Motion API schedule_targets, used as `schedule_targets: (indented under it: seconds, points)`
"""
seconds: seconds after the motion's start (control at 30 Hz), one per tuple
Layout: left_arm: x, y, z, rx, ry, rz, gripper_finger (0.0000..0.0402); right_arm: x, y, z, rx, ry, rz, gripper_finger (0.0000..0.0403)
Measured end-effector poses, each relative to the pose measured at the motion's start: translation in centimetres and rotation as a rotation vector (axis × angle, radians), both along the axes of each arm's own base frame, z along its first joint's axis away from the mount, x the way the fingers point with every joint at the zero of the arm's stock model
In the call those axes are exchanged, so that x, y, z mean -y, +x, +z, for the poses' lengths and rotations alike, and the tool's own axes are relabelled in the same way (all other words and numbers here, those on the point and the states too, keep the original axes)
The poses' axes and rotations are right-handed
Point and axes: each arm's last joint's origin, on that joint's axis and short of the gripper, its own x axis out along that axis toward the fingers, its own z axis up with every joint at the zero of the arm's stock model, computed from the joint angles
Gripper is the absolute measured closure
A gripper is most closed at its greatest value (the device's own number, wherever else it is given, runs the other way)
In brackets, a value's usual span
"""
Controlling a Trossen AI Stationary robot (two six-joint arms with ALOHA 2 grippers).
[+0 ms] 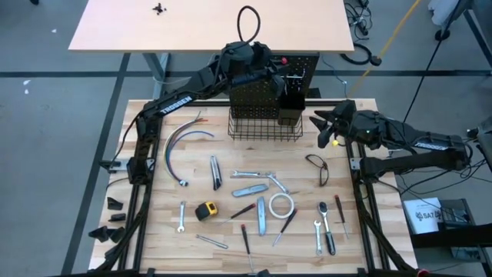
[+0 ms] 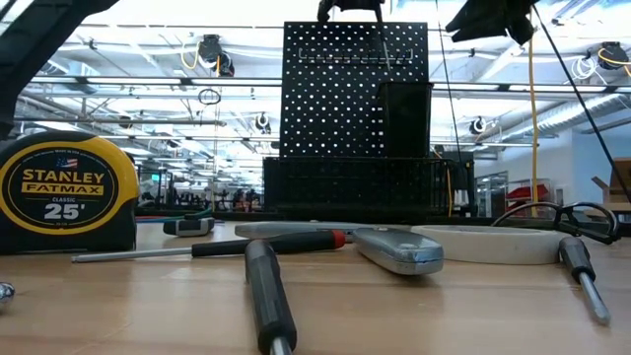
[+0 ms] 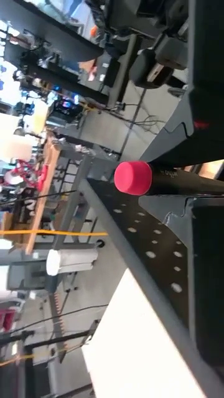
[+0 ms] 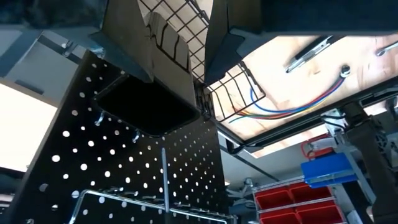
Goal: Hang tools onto peg board
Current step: Hang the nut driver onto the pegboard
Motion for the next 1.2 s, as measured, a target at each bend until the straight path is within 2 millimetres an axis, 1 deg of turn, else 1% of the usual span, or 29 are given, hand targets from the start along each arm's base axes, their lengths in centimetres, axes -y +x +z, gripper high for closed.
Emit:
schedule_targets:
  seconds: [0.33, 0.63, 0.77, 0.97, 1.2]
  points:
    - [-0.06, 0.04, -0.06, -0.014, 0.03, -0.002, 0.0362, 0.44, -0.08, -0.04, -0.005, 0.006, -0.002, 0.0266]
    - [-0.54, 0.07, -0.27, -0.016, 0.03, 0.009, 0.0362, 0.5, -0.1, -0.03, -0.006, 0.005, -0.006, 0.0266]
    - [-0.75, 0.49, -0.67, -0.014, 0.031, 0.009, 0.0362, 0.5, -0.09, -0.04, -0.006, 0.005, -0.006, 0.0266]
    - [-0.77, 0.54, -0.63, -0.006, 0.034, 0.008, 0.0362, 0.5, -0.09, -0.03, -0.006, 0.005, -0.006, 0.0266]
    - [-0.27, 0.73, -0.67, -0.011, 0.034, 0.003, 0.0362, 0.5, -0.09, -0.04, -0.011, 0.0, -0.004, 0.0266]
